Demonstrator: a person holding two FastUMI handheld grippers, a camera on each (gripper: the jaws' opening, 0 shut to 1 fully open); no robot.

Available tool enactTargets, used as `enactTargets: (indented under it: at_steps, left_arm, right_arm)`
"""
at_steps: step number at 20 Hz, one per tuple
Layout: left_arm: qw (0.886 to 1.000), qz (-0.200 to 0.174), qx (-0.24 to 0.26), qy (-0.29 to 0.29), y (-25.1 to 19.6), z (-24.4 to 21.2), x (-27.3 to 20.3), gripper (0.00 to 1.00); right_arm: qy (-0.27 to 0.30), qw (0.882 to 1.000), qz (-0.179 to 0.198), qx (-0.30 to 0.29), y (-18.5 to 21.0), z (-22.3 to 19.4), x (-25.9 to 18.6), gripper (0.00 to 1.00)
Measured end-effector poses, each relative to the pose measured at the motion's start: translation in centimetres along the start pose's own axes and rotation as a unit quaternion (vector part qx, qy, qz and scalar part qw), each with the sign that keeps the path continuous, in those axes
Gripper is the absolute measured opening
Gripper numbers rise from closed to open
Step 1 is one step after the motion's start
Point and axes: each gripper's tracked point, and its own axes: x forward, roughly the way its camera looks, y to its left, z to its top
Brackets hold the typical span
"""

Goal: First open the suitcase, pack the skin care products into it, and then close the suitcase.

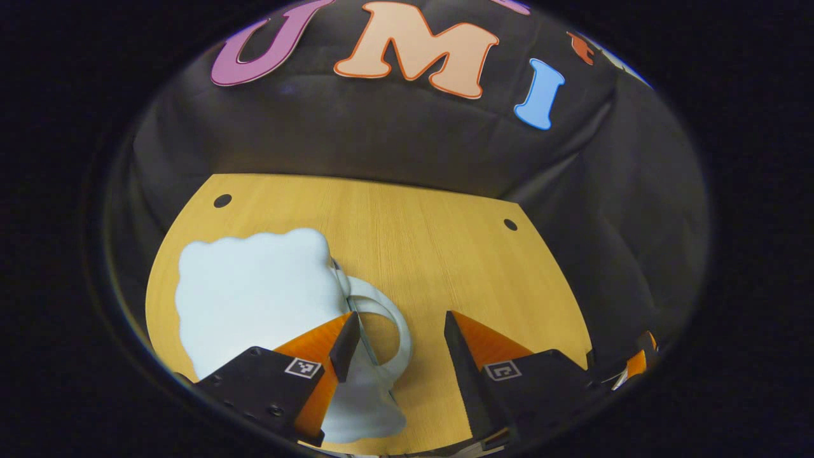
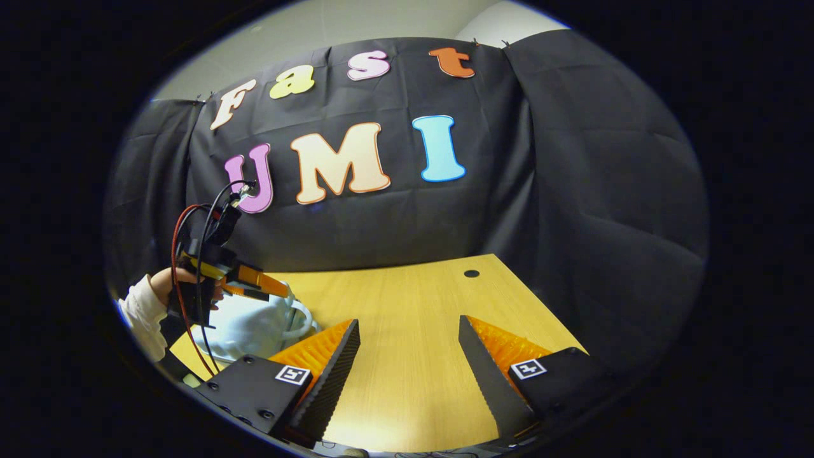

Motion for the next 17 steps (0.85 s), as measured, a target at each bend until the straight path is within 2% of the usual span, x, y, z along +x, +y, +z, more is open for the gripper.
enactTargets:
  at_steps: [5, 6, 10, 11, 12, 17]
  left_arm:
    - [0.997, -0.007, 0.001, -0.080, -2.3, 0.2, -6.0, 0.80]
    - [0.996, -0.006, 0.006, -0.094, -2.7, 0.2, -7.0, 0.76]
    - [0.988, -0.019, 0.024, -0.151, -4.4, 0.9, -10.2, 0.88]
    - [0.986, -0.027, 0.029, -0.160, -5.0, 0.7, -10.9, 0.87]
    - [0.985, -0.029, 0.033, -0.166, -5.2, 0.5, -11.2, 0.92]
    - [0.989, -0.035, 0.017, -0.142, -5.2, -2.3, -11.5, 0.92]
  right_arm:
    - [-0.035, 0.999, 0.020, 0.007, 1.8, 3.1, 0.5, 0.98]
    - [-0.041, 0.999, 0.022, 0.012, 1.9, 3.6, 0.6, 0.98]
    - [-0.054, 0.998, 0.020, 0.023, 2.2, 4.5, 0.0, 0.98]
    - [-0.056, 0.998, 0.019, 0.022, 2.2, 4.6, -0.2, 0.98]
    - [-0.059, 0.998, 0.018, 0.021, 2.1, 4.6, -0.6, 0.98]
    - [-0.059, 0.998, 0.010, 0.020, 2.3, 4.6, -1.4, 0.98]
